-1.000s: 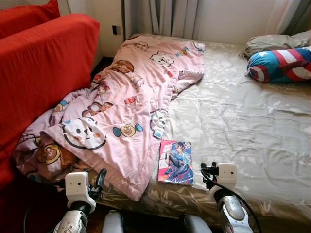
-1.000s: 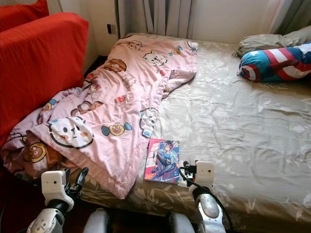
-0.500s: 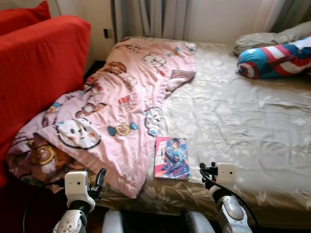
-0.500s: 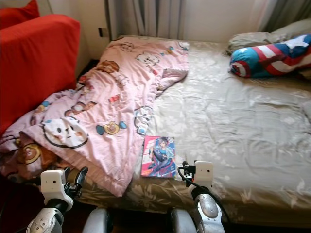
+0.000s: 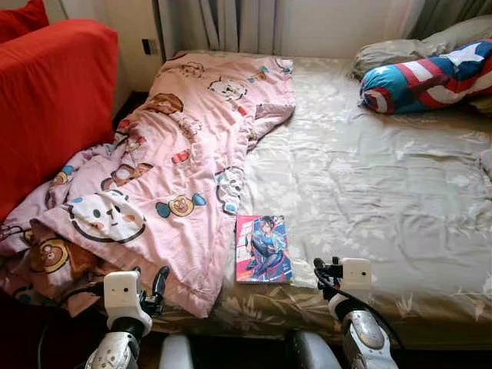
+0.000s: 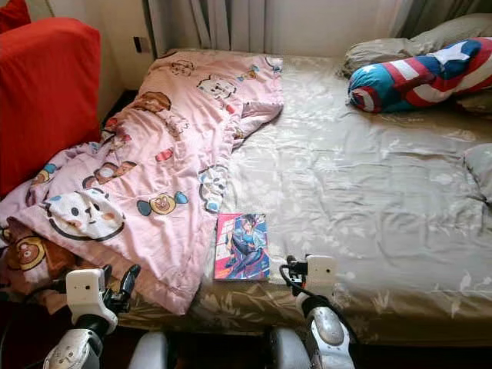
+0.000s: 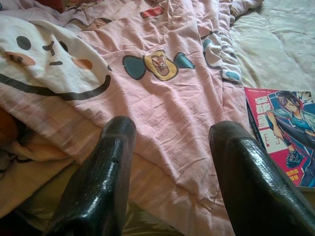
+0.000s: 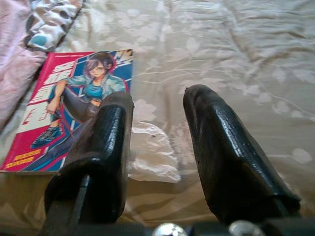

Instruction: Clean up the room

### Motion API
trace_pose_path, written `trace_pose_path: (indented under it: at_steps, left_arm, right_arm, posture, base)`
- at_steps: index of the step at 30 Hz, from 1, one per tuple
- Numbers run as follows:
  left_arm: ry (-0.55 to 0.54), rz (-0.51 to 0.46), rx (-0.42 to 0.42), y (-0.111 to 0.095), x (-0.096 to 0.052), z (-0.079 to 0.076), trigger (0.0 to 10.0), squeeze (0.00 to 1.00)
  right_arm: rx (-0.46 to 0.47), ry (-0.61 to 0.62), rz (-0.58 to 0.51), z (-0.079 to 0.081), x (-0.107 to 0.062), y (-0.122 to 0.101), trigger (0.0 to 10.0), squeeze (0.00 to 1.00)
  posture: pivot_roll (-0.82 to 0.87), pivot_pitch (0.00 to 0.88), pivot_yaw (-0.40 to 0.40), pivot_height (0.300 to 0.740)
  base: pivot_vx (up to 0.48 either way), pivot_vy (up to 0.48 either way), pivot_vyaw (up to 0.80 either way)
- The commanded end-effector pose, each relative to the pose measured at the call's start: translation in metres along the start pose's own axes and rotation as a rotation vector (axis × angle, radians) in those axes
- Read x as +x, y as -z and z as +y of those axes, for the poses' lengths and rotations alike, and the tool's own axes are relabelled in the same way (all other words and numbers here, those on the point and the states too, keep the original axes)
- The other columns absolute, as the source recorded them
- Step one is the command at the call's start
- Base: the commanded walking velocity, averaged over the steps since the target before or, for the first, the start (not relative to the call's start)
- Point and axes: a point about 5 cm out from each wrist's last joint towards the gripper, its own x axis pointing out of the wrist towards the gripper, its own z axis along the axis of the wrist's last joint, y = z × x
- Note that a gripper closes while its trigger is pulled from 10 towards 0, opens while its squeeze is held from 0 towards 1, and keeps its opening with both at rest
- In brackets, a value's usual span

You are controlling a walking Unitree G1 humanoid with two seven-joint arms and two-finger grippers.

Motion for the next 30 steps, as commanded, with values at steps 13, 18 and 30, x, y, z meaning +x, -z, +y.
trace_pose_path:
  at_steps: [13, 18, 30]
  left_arm:
    - [0.017, 0.005, -0.014, 0.0001, -0.0004, -0.0042, 10.0, 0.00]
    - [0.020, 0.006, -0.015, 0.0004, -0.0003, -0.0047, 10.0, 0.00]
    - [0.032, 0.004, -0.022, 0.0000, -0.0002, -0.0064, 10.0, 0.00]
  right_arm:
    - [0.000, -0.002, 0.004, 0.0006, -0.0015, 0.0024, 10.0, 0.00]
    - [-0.001, 0.006, 0.006, -0.0005, -0.0014, 0.0027, 10.0, 0.00]
    - [-0.008, 0.006, 0.010, -0.0008, -0.0021, 0.0037, 10.0, 0.00]
  posture:
    - [0.05, 0.121, -0.040, 0.617]
    - [0.05, 0.121, -0.040, 0.617]
    - [0.06, 0.121, -0.041, 0.617]
  base:
    - [0.000, 0.000, 0.28]
    - [0.000, 0.000, 0.00]
    - [0.044, 0.000, 0.00]
